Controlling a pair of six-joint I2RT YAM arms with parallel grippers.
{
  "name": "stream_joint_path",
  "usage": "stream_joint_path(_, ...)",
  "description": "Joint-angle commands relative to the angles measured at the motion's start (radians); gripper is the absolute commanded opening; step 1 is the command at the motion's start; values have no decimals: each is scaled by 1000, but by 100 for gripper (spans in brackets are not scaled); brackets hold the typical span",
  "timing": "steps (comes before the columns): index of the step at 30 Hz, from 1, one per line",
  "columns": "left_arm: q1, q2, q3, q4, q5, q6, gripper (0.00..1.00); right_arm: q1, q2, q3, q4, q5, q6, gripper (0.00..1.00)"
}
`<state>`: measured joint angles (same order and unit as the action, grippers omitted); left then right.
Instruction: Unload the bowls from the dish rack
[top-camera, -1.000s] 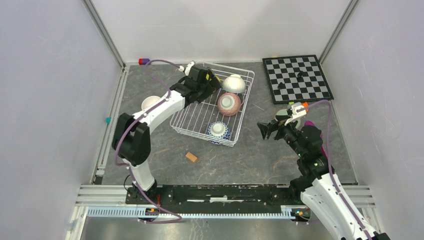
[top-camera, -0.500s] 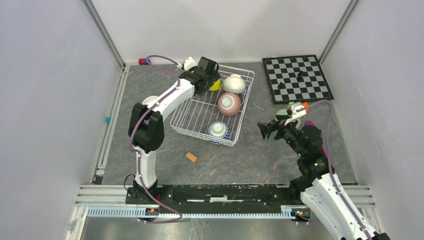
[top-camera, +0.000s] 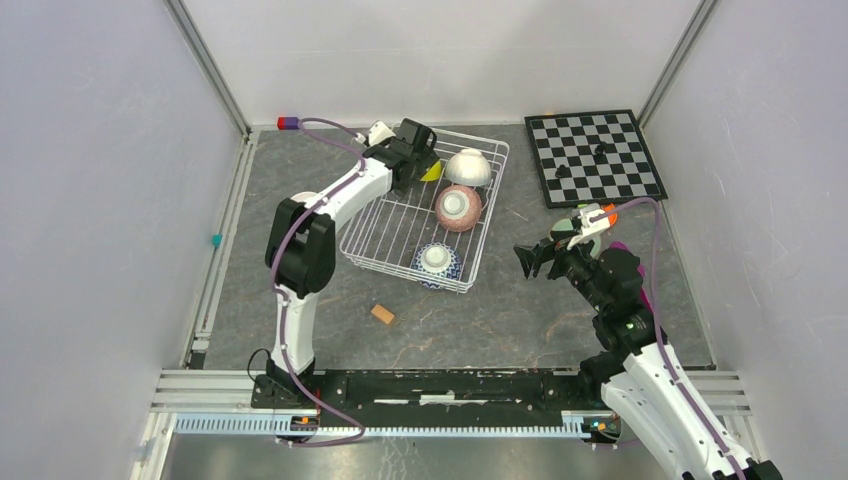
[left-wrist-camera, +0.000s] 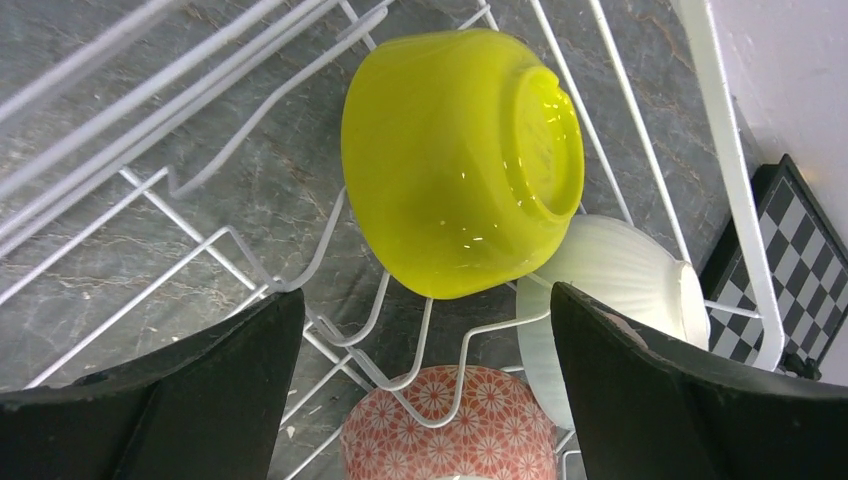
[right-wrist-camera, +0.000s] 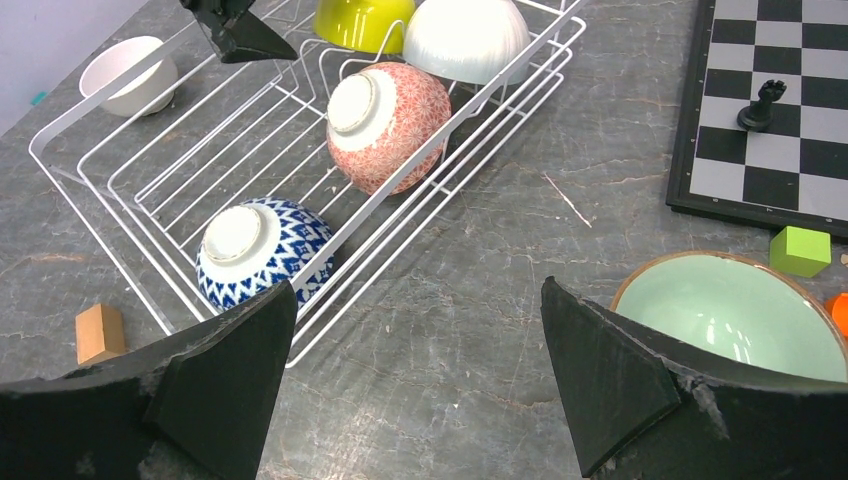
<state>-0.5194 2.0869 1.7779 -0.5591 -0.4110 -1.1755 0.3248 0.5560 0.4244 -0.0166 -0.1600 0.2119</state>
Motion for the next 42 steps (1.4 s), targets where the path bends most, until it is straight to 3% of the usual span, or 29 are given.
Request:
stream_joint_path(1, 19, 37, 36, 100, 6, -57, 98, -3, -5, 44, 22, 5, -8, 98)
stream_joint_path(14, 42, 100, 65, 237, 57, -121, 92, -4, -6, 48, 19, 21, -13, 98)
stream_joint_path(29, 1, -61, 11, 142, -75, -58, 94, -3, 3, 44, 20, 21, -13, 98)
stream_joint_path(42, 19, 119, 248, 53, -64, -44, 95, -3, -2, 39, 19, 31, -14, 98)
